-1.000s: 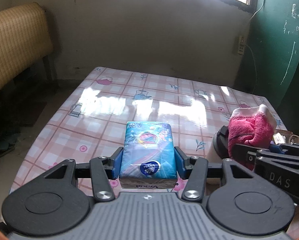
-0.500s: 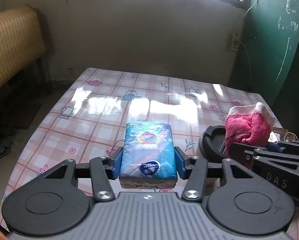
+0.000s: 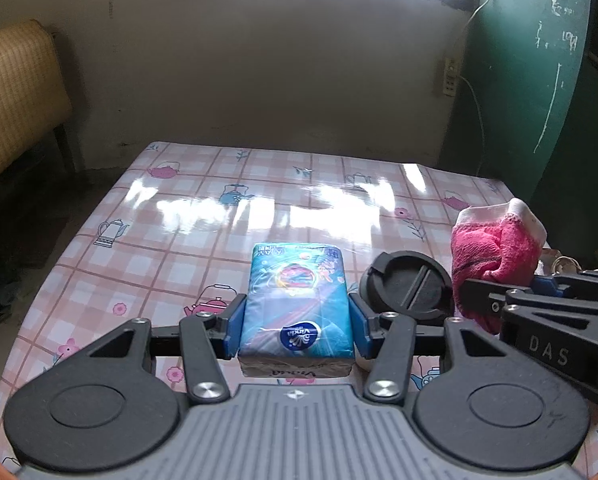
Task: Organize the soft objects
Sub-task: 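Lift the tissue pack and pink sock in both tools off the table, then carry the tissue pack and sock in both tools over the cardboard box lid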
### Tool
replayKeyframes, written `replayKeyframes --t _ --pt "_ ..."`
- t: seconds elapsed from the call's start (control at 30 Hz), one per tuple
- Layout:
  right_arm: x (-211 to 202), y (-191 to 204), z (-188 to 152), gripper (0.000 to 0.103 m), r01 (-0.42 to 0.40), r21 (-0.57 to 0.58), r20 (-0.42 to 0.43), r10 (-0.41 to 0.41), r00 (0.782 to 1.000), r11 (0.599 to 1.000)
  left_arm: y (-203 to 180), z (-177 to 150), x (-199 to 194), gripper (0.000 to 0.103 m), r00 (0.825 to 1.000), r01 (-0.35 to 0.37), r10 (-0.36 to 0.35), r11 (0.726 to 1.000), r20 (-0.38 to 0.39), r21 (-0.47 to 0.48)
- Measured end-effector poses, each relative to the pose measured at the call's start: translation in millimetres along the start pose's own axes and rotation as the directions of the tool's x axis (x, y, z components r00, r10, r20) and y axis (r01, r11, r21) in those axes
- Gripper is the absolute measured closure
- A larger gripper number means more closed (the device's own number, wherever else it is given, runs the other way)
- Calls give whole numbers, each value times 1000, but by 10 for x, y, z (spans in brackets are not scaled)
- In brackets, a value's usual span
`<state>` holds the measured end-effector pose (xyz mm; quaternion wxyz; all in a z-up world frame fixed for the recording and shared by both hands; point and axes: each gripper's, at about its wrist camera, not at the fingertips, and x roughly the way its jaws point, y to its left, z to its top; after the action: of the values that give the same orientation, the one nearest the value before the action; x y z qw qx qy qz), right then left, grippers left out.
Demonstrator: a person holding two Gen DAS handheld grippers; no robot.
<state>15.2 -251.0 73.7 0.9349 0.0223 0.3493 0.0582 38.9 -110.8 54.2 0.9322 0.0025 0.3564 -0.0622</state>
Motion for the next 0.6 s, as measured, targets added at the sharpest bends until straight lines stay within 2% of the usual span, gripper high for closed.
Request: replayKeyframes --t 0.6 --pt "-79 -277 -37 76 37 21 -1 -37 999 999 -234 27 18 50 999 37 -37 998 6 41"
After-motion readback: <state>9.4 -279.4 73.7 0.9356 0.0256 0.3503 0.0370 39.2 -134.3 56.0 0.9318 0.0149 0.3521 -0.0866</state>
